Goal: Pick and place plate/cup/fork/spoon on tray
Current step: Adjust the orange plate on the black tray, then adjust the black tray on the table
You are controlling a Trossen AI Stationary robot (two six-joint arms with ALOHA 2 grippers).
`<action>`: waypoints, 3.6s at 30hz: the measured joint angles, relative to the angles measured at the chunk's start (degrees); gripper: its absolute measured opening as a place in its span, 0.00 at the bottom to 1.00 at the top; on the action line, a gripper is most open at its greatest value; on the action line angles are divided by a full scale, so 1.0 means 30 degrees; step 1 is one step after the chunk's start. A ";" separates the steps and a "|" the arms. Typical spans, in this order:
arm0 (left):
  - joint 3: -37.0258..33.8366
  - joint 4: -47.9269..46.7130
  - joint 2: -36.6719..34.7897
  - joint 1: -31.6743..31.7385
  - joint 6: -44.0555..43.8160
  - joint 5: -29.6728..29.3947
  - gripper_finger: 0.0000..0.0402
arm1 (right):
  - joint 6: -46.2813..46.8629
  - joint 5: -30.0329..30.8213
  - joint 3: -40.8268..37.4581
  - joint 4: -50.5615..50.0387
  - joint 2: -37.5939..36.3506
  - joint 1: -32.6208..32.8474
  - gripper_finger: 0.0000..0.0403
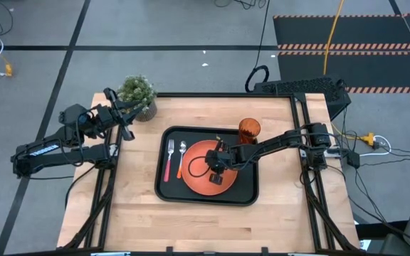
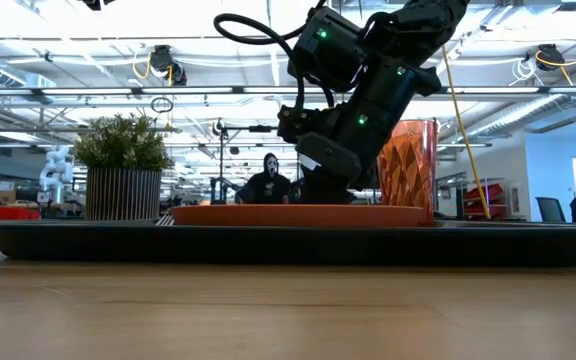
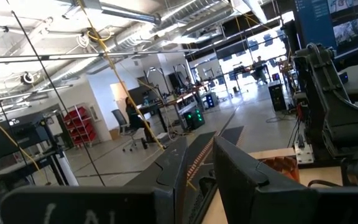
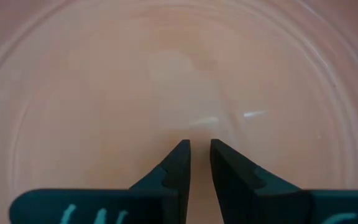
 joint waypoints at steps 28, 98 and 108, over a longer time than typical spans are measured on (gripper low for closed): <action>0.0000 -0.0147 -0.0001 -0.0003 -0.0090 0.0000 0.20 | 0.2695 0.0797 -0.0044 -0.2837 -0.5674 0.2154 0.15; 0.0000 -0.1144 -0.0003 -0.0611 -0.3541 0.0240 0.20 | 1.4532 0.0126 -0.2609 -0.2113 -0.2707 1.1043 0.00; 0.0000 -0.1144 -0.0001 -0.0790 -0.3541 0.0233 0.20 | 1.4447 0.0917 -0.2608 -0.3044 -0.2754 1.0952 0.00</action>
